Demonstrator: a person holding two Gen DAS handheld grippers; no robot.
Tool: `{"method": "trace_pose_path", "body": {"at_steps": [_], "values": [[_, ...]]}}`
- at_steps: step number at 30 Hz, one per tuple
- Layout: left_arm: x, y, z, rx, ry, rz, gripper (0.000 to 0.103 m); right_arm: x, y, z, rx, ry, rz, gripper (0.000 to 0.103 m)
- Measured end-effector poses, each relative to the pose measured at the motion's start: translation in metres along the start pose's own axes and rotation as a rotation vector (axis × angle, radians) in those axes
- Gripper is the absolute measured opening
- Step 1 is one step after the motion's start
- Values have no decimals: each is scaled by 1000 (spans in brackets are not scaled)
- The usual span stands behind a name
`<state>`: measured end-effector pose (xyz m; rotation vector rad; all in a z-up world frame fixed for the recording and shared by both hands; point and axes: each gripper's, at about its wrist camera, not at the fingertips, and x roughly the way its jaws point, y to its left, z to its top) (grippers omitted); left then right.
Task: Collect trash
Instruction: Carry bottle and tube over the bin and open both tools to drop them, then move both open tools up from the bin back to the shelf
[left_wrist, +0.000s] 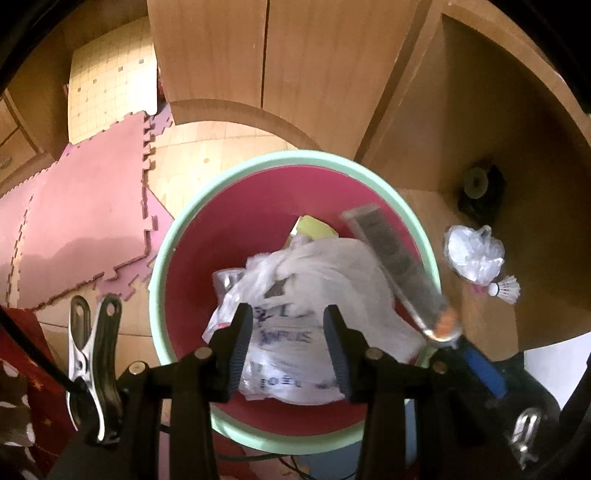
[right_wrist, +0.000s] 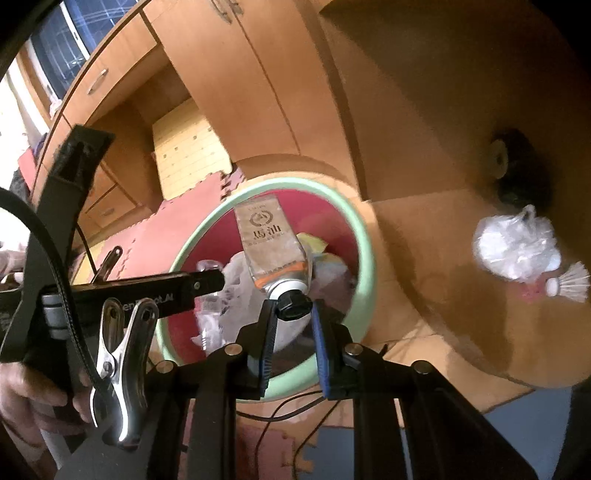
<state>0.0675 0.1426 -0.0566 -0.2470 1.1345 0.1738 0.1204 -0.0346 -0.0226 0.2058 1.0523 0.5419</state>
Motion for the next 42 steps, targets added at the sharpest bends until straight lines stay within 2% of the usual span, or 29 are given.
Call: {"method": "trace_pose_path", "body": {"at_steps": [7, 16, 27, 35, 42], "values": [[-6, -3, 3, -17, -4, -17, 42, -1, 4, -1, -3, -18, 8, 30], [-18, -28, 4, 24, -35, -40, 42, -20, -16, -5, 39, -91, -38, 31], [-17, -101, 2, 130, -35, -122, 42, -34, -87, -26, 204, -97, -136, 31], [-1, -160, -5, 208, -15, -142, 42, -46, -152, -41, 392, -113, -199, 31], [12, -196, -17, 259, -11, -157, 42, -57, -194, -52, 505, -140, -270, 31]]}}
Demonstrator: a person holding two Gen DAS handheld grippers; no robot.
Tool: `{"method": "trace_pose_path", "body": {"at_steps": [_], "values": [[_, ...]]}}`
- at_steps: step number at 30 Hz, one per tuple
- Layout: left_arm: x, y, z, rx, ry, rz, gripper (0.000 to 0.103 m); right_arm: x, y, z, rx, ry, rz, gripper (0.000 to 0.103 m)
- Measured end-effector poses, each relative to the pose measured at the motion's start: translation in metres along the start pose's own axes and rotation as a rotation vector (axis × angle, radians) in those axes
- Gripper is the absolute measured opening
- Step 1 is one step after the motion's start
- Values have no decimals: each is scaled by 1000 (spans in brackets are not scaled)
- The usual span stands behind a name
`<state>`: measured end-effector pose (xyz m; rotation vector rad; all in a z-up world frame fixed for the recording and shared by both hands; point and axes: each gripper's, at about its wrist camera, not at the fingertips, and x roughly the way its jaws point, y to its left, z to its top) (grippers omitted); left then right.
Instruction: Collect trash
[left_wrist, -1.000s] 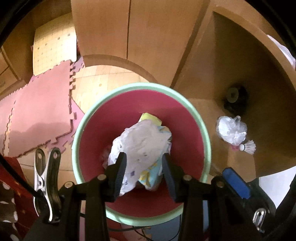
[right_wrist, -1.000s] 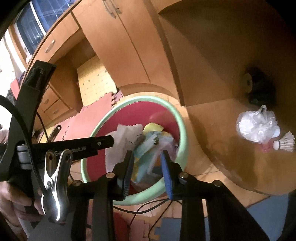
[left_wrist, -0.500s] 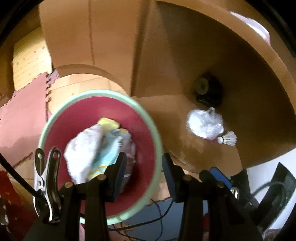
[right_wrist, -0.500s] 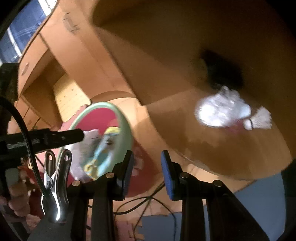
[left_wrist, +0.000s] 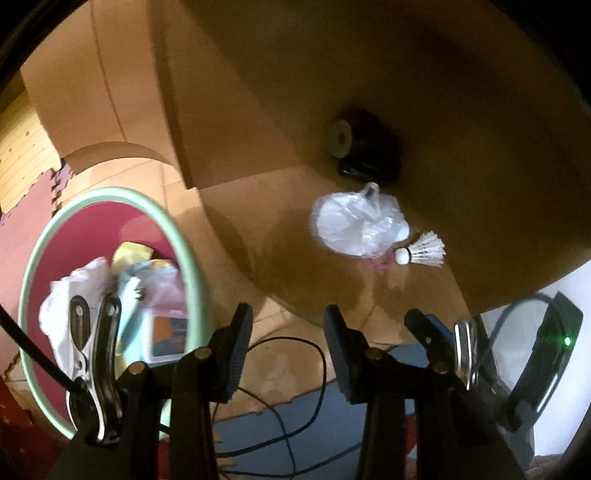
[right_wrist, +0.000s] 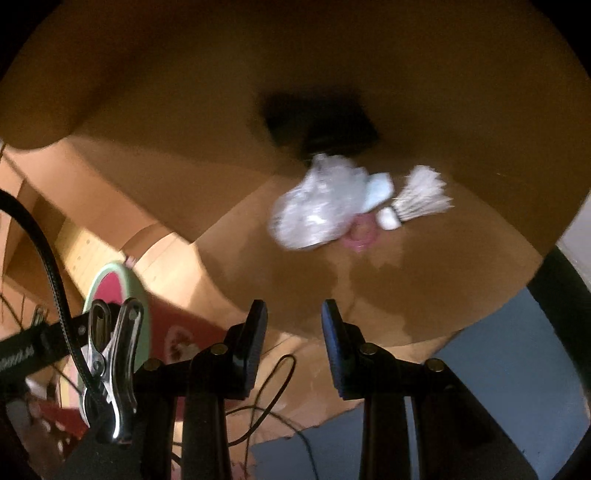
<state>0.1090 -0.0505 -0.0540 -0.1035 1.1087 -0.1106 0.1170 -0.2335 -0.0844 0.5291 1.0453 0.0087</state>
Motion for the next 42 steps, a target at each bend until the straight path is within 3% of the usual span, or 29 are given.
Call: {"method": "trace_pose_path", "body": {"at_steps": [11, 22, 26, 33, 38, 42], "values": [[36, -31, 2, 52, 43, 10, 42, 21, -54, 23, 146, -50, -131, 31], [78, -41, 16, 47, 73, 23, 42, 67, -77, 50, 240, -53, -151, 32], [92, -43, 22, 60, 81, 12, 42, 82, -82, 61, 229, -47, -205, 32], [105, -50, 37, 74, 66, 1, 43, 98, -96, 70, 268, -55, -208, 33], [114, -59, 44, 80, 57, -1, 53, 100, -97, 71, 269, -86, -181, 33], [122, -70, 52, 87, 52, -11, 55, 100, -100, 71, 278, -89, -154, 33]]}}
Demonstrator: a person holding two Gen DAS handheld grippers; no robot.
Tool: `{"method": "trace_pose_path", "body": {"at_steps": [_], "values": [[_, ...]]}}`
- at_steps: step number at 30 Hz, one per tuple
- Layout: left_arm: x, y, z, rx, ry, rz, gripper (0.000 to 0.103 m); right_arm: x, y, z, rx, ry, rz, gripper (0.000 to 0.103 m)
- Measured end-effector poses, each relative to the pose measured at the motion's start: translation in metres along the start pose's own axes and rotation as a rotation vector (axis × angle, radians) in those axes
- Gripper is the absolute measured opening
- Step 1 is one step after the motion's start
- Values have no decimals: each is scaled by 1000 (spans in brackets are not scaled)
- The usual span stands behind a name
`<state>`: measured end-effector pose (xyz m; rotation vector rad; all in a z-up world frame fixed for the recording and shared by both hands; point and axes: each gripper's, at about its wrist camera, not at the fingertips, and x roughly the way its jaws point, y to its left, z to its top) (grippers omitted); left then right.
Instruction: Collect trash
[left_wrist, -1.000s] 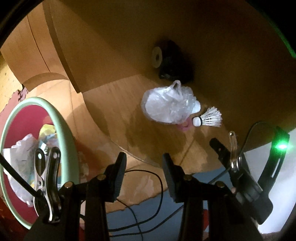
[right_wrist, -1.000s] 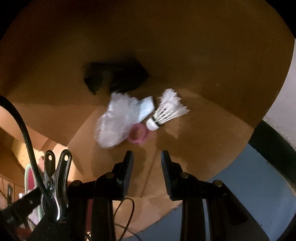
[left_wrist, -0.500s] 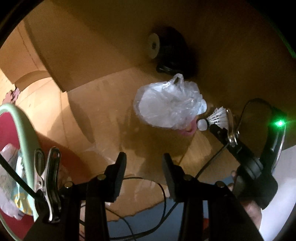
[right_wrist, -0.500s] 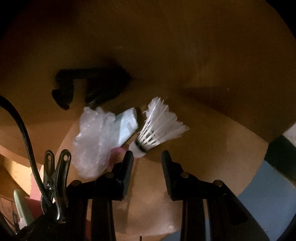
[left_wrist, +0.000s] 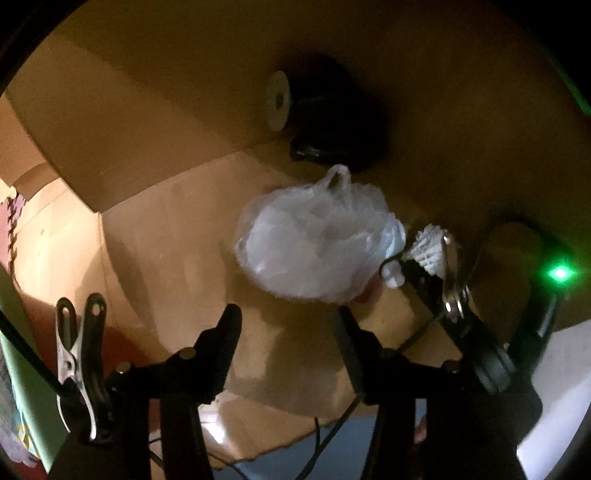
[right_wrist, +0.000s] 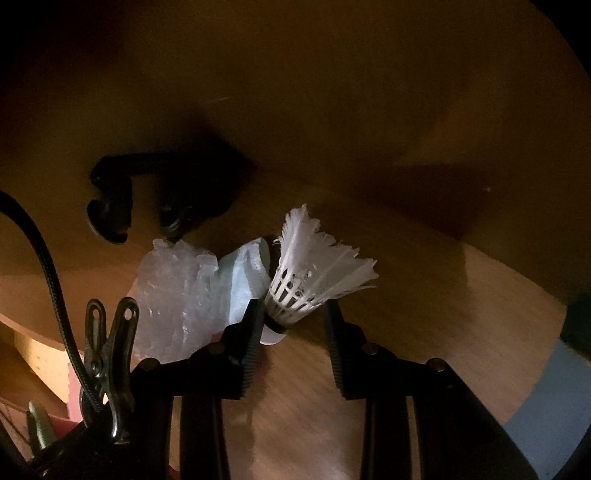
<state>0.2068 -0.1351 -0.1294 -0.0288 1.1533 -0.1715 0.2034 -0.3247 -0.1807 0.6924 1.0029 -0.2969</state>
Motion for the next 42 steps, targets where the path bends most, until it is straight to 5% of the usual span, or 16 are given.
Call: {"method": "trace_pose_path", "body": {"at_steps": [4, 12, 20, 21, 23, 28, 42], "values": [[11, -7, 11, -12, -15, -7, 56, -1, -5, 6, 61, 3, 69, 33], [24, -12, 3, -39, 8, -29, 56, 9, -11, 3, 33, 11, 72, 34], [41, -15, -27, -180, 41, -81, 56, -9, -18, 3, -23, -27, 57, 23], [44, -16, -28, -185, 42, -78, 55, -11, -20, 2, -28, -29, 58, 7], [48, -17, -28, -201, 40, -76, 55, -20, -26, 4, -52, -36, 29, 3], [50, -19, -24, -218, -2, -24, 57, -28, -60, -5, -25, -12, -7, 3], [83, -68, -9, -73, -83, 153, 69, -35, -113, -12, 132, 9, 79, 5]]}}
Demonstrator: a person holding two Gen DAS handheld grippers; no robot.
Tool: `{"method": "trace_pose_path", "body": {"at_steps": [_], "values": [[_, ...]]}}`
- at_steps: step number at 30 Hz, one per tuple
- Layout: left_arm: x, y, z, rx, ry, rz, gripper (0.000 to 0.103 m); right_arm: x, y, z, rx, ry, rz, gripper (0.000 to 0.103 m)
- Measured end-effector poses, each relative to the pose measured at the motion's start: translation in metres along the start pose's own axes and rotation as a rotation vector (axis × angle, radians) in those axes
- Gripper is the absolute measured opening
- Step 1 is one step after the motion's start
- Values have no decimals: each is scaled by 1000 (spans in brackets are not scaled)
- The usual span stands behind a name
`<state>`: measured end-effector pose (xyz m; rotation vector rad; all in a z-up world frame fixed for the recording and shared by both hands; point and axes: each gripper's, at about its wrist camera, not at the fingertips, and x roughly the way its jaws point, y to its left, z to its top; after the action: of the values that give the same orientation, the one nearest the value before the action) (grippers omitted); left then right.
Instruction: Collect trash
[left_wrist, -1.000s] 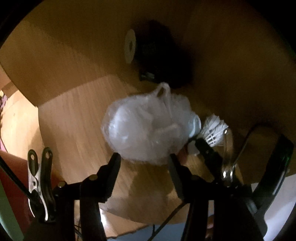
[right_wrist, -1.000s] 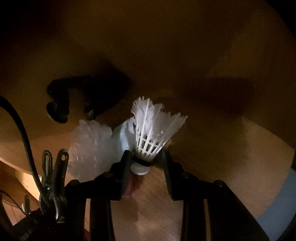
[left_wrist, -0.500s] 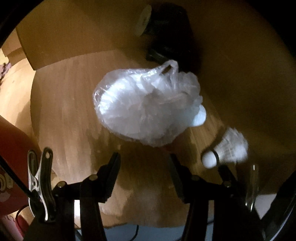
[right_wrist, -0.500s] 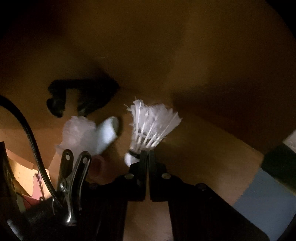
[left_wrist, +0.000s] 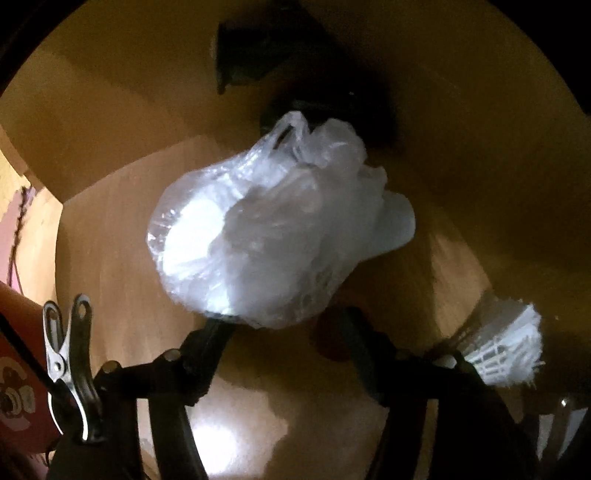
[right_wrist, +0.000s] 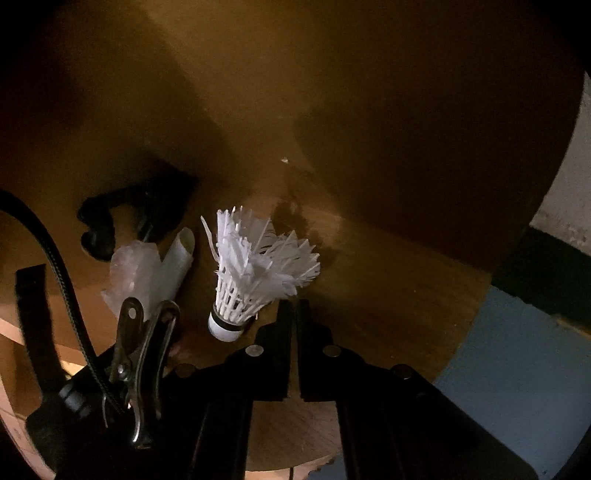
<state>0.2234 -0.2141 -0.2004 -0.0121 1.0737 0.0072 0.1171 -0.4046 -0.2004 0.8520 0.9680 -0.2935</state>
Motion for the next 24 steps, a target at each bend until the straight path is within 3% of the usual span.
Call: {"method": "trace_pose_path", "body": {"at_steps": [3, 4, 5, 7, 11, 17, 24], "values": [[1, -2, 0, -3, -16, -2, 69, -1, 0, 0, 1, -2, 18, 10], [0, -2, -1, -2, -23, -5, 62, -1, -1, 0, 7, -4, 22, 10], [-2, -1, -2, 0, -32, -8, 49, -1, -1, -1, 16, -6, 26, 13], [-6, 3, -5, 8, -34, -20, 35, -6, -3, -7, 27, -13, 32, 22], [-9, 14, -8, -8, -15, -53, 21, -10, 3, -14, 31, -42, 19, 38], [-17, 43, -26, -33, -2, -108, 17, -20, 8, -28, 36, -73, 36, 48], [-27, 70, -48, -39, 19, -138, 17, 8, 34, -23, 8, -67, 14, 55]]}}
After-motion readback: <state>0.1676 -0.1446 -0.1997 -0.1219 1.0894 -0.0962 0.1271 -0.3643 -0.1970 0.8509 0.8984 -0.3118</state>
